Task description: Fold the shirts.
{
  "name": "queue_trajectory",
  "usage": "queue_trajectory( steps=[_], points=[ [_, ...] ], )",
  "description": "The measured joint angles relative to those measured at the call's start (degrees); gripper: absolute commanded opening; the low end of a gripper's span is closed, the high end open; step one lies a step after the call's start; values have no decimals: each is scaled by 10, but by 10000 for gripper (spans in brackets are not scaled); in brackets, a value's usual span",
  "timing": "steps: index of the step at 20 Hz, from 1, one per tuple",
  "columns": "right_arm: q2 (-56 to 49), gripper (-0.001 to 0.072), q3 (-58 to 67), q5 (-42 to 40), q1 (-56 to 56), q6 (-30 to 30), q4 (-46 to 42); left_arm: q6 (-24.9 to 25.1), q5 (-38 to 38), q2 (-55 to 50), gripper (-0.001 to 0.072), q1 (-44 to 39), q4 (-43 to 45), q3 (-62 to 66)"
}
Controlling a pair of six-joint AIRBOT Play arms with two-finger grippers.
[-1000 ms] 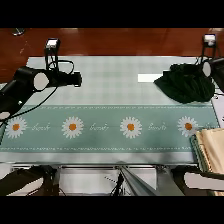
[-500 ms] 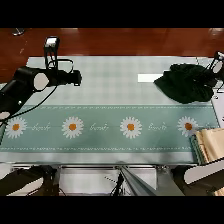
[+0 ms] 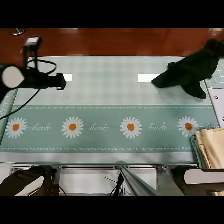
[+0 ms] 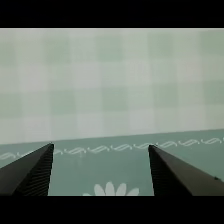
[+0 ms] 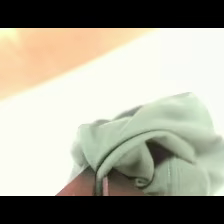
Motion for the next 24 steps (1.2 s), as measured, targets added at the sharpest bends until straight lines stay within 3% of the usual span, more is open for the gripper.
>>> queue_trajectory(
  steps=[6,11,14,16,19,24],
  points=[
    [161,19,100,-3,78,-70,49,-12,32,197,703,-33,-97,-171],
    [249,19,148,22,161,-115,58,-26,53,253,703,-46,-142,-226],
    [273,19,150,103,213,-125,59,-29,66,262,702,-47,-152,-234],
    [278,19,121,175,252,-119,58,-30,70,264,703,-48,-156,-237],
    [282,19,25,214,332,-98,58,-30,75,266,703,-48,-158,-239],
    [245,20,-193,112,485,-37,89,-30,77,266,702,-48,-159,-240]
  ],
)
